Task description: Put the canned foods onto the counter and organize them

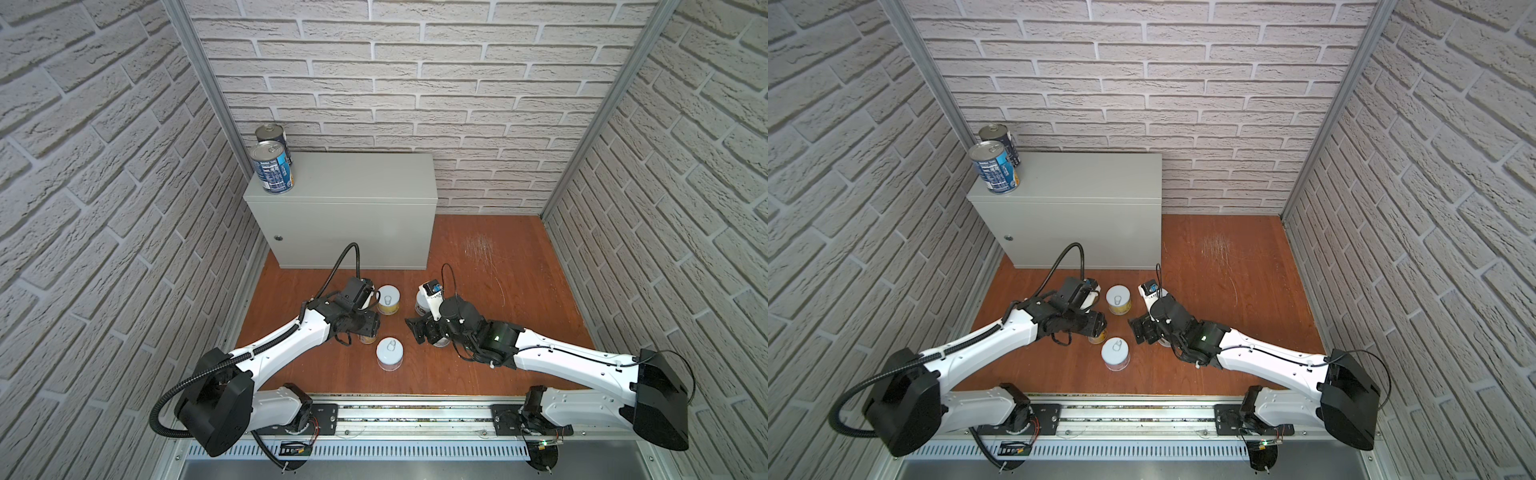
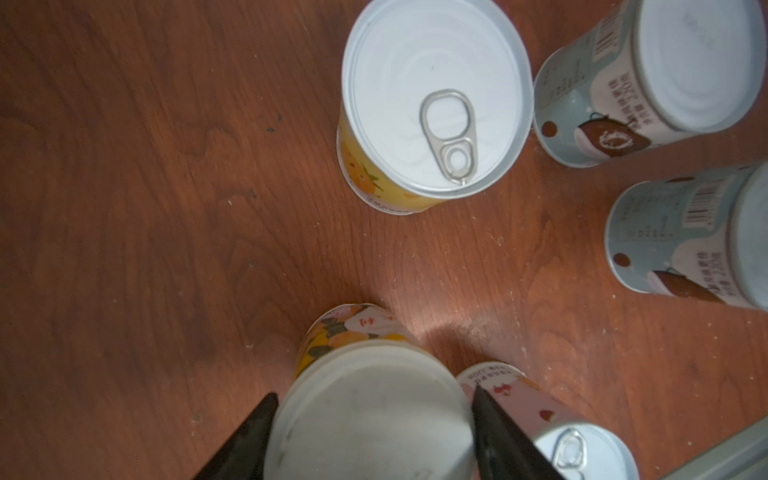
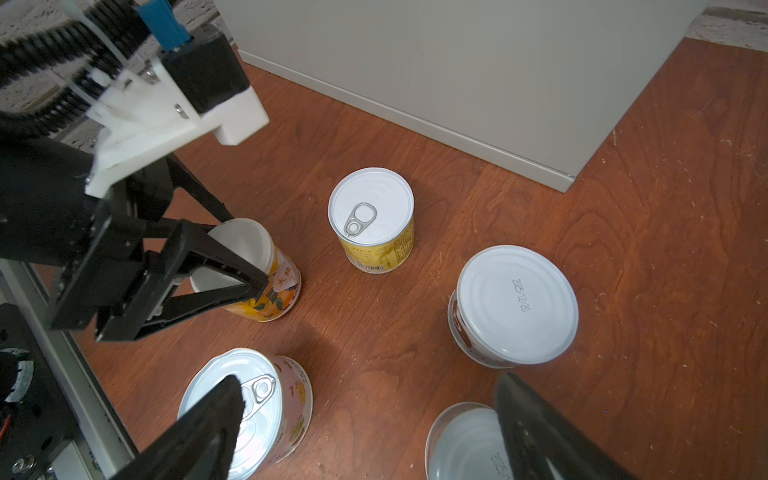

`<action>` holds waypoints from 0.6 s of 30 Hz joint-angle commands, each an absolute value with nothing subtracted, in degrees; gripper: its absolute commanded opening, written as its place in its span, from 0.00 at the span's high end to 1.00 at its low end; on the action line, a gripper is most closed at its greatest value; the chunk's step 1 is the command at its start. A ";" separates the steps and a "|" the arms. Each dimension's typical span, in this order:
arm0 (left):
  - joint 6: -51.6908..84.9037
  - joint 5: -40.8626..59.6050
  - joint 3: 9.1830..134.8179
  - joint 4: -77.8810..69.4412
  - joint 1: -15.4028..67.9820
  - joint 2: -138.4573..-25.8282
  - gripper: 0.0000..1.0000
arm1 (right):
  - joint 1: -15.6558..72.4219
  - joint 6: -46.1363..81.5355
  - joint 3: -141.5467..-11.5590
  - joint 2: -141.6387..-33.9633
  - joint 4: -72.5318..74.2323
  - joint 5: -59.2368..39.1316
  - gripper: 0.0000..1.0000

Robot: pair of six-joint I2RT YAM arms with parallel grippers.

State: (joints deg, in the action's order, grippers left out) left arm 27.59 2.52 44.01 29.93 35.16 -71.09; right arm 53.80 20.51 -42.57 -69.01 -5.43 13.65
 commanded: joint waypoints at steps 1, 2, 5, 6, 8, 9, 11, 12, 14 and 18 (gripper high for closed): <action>26.20 5.24 46.99 28.19 32.45 -68.15 0.42 | 54.15 19.16 -45.44 -69.35 -4.24 13.86 0.05; 26.23 5.57 46.87 27.77 31.82 -68.04 0.42 | 54.19 19.01 -45.97 -69.58 -4.58 13.81 0.05; 26.78 7.95 46.87 26.61 29.80 -67.94 0.43 | 54.14 19.14 -46.54 -69.38 -4.60 13.61 0.05; 26.89 8.62 47.01 26.29 29.32 -67.90 0.44 | 54.18 19.19 -46.36 -69.16 -4.23 13.62 0.05; 27.11 9.46 47.48 25.93 28.71 -67.97 0.43 | 54.15 19.34 -45.66 -68.66 -3.46 13.68 0.05; 27.16 9.89 47.87 25.93 28.54 -68.16 0.43 | 54.18 19.40 -45.32 -68.38 -3.18 13.84 0.05; 27.16 11.35 48.78 25.85 28.07 -68.84 0.43 | 54.17 19.25 -45.09 -68.16 -3.46 14.06 0.05; 27.24 12.23 49.19 25.77 28.01 -69.28 0.43 | 54.22 18.96 -45.20 -68.15 -3.78 14.06 0.05; 27.50 13.87 50.09 25.67 27.79 -70.01 0.43 | 54.15 18.35 -45.31 -67.95 -4.37 13.97 0.05; 28.21 16.30 51.49 25.09 27.71 -70.60 0.43 | 54.31 15.85 -45.52 -67.50 -5.93 14.10 0.05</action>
State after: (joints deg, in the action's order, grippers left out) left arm 27.40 12.67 48.93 28.73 28.18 -70.61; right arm 53.82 18.26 -45.41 -69.17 -6.09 13.67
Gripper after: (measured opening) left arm 0.686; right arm 0.950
